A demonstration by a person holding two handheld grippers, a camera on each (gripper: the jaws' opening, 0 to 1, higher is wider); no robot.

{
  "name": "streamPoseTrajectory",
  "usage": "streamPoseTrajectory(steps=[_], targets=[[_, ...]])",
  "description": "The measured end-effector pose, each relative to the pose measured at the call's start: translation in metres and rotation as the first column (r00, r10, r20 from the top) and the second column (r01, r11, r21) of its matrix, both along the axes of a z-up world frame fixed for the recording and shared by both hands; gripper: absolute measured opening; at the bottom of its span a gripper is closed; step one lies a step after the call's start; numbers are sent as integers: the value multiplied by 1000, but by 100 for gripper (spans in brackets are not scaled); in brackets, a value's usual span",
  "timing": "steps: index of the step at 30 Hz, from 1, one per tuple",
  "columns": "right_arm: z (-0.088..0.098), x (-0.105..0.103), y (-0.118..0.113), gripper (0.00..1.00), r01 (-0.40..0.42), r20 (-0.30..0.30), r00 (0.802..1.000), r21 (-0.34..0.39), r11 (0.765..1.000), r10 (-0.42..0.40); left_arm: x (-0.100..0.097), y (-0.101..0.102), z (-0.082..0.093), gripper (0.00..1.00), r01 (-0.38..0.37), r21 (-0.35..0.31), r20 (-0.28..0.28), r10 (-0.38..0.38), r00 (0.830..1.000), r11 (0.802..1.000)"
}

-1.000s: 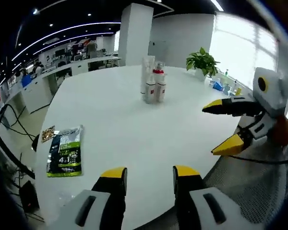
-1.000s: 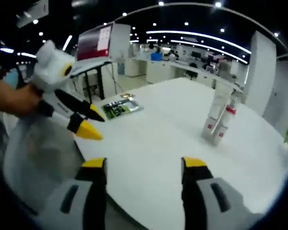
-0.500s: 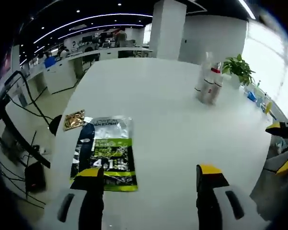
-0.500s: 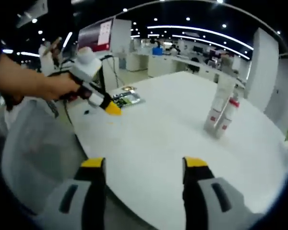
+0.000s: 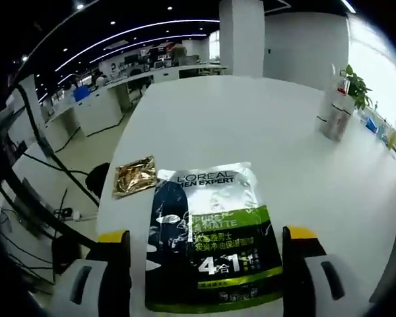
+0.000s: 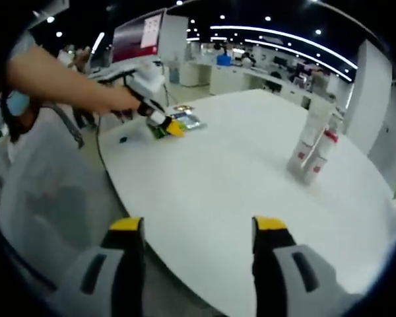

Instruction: Arrange the skincare products in the storage area until every visible bottle or jar stands upright without overlapping.

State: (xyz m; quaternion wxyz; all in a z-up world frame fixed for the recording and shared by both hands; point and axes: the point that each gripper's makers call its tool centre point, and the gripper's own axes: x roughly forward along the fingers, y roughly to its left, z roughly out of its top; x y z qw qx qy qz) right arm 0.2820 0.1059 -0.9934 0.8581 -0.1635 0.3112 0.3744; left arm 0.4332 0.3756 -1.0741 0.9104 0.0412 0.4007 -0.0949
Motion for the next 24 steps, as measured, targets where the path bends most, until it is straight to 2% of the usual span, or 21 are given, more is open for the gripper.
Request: streamPoseTrajectory(steps=[1, 2, 3, 8, 10, 11, 12, 13, 17, 18, 19, 20, 24], targets=[[0, -1, 1, 64, -7, 2, 1000, -1, 1000, 7, 4, 1, -1, 98, -6, -32, 10, 7, 1000, 999], [-1, -2, 2, 64, -13, -1, 1000, -4, 1000, 13, 5, 6, -2, 98, -18, -37, 8, 18, 1000, 999], [-2, -3, 3, 64, -19, -8, 1000, -7, 1000, 19, 7, 4, 1, 99, -16, -30, 31, 17, 999, 999], [-2, -6, 6, 65, -29, -20, 999, 12, 1000, 29, 5, 2, -1, 97, -16, -29, 3, 16, 1000, 999], [-3, -5, 5, 65, -18, -34, 999, 18, 1000, 19, 5, 2, 7, 88, -20, -31, 14, 21, 1000, 999], [-3, -5, 4, 65, -14, -35, 999, 19, 1000, 14, 2, 3, 5, 84, -35, -37, -5, 35, 999, 999], [-3, -4, 3, 65, -8, -34, 999, 24, 1000, 9, -2, 9, 6, 80, -44, -10, -19, 44, 999, 999], [-3, -3, 3, 65, -3, -36, 999, 26, 1000, 4, 2, 4, 3, 80, -32, -30, -6, 32, 999, 999], [-2, -3, 2, 65, -1, -32, 1000, 20, 1000, 2, 0, 5, 3, 75, -43, -30, -28, 42, 999, 999], [-2, -4, 2, 65, -3, -29, 1000, 19, 1000, 3, -1, 5, 5, 61, -45, -30, -27, 44, 999, 999], [-2, -4, 2, 65, -4, -30, 1000, 16, 1000, 4, 1, 3, 9, 58, -10, -32, -11, 10, 1000, 999], [-2, -4, 2, 64, -5, -29, 1000, 15, 1000, 5, -1, 2, 5, 58, -30, -31, -30, 29, 999, 999], [-2, -4, 2, 64, -8, -29, 1000, 12, 1000, 9, -3, -5, 5, 55, 7, -28, -32, -8, 999, 1000]])
